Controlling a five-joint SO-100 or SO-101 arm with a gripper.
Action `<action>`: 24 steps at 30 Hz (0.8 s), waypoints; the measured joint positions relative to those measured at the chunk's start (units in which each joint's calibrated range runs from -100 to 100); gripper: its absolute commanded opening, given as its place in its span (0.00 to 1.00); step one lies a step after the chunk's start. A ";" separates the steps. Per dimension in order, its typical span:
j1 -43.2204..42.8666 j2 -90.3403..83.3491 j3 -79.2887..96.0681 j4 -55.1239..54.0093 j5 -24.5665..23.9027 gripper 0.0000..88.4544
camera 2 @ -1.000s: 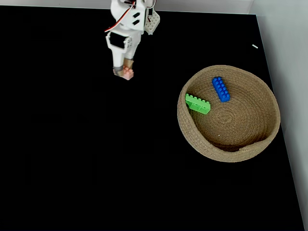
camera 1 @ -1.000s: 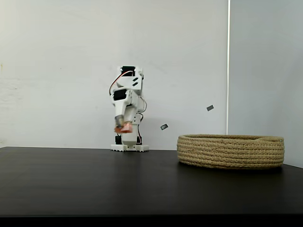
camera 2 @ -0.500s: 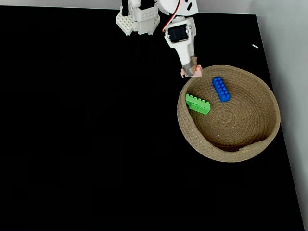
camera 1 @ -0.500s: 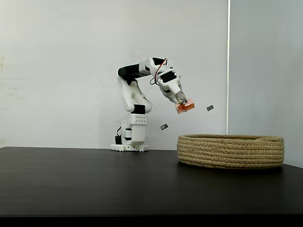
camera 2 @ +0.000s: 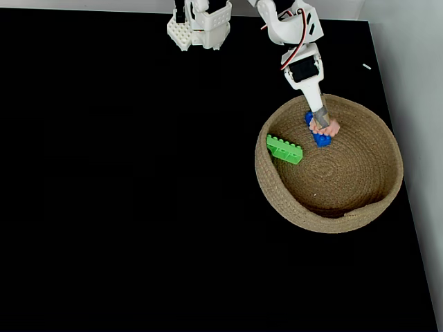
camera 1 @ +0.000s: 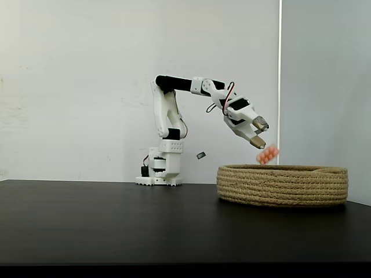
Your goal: Place the lego blocks in the tray
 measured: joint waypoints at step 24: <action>22.07 -70.40 44.10 12.34 18.85 0.00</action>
